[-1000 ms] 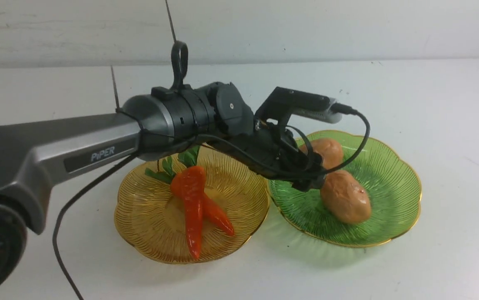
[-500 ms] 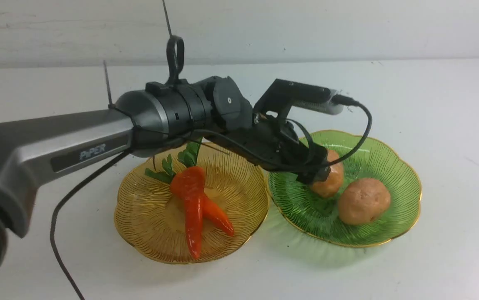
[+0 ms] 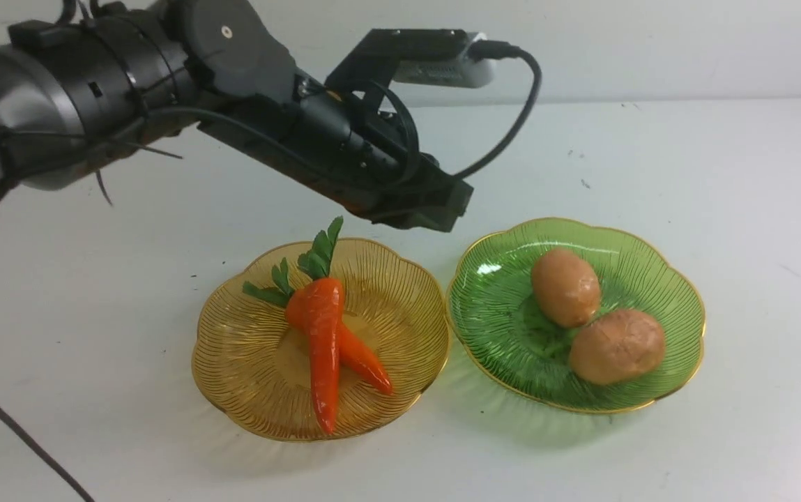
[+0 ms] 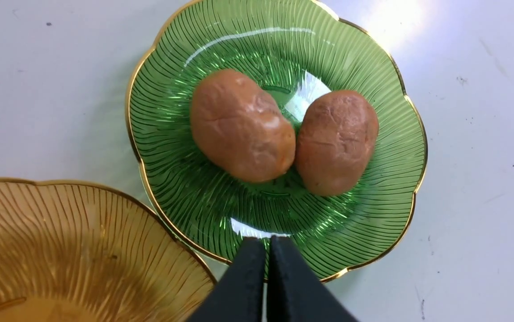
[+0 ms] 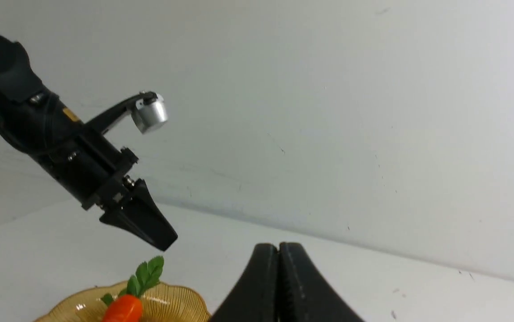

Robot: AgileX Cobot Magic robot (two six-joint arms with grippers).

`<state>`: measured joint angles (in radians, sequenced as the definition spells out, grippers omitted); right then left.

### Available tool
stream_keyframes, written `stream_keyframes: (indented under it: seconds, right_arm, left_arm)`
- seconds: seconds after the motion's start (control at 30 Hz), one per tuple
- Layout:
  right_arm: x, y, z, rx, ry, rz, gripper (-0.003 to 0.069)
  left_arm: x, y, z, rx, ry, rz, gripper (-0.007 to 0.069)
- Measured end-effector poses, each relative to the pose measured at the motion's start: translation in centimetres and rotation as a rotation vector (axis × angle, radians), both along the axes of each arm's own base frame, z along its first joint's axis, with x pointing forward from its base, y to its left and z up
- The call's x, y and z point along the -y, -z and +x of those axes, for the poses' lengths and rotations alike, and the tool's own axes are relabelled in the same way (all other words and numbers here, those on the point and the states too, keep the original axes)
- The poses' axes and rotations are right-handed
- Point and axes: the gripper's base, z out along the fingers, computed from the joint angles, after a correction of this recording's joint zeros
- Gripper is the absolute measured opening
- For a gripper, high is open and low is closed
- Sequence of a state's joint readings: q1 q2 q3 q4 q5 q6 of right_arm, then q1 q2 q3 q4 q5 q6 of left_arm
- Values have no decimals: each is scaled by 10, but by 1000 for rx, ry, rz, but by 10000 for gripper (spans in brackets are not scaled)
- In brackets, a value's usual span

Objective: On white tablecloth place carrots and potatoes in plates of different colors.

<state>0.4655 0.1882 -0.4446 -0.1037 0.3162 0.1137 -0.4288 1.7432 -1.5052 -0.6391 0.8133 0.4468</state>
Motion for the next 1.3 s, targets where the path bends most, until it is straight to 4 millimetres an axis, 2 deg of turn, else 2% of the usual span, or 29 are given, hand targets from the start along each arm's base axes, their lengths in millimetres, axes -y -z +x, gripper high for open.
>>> stream_keyframes:
  seconds: [0.47,0.63,0.8,1.0,1.3]
  right_arm:
    - [0,0,0,-1,0,0,-15]
    - [0,9,0,-10,2,-5,-15]
    - [1,40,3,-67,52,-22,-15]
    - [5,88,7,-188,151,-28,-15]
    - [14,142,10,-302,325,-34,-15]
  left_arm:
    - [0,3,-5,-49,39,18,-3]
    - [-1,5,-8,-63,60,49,-3]
    - [-3,6,-7,-55,64,74,-3]
    - [-6,8,-6,-36,72,125,-3]
    - [-15,4,-9,9,89,224,-3]
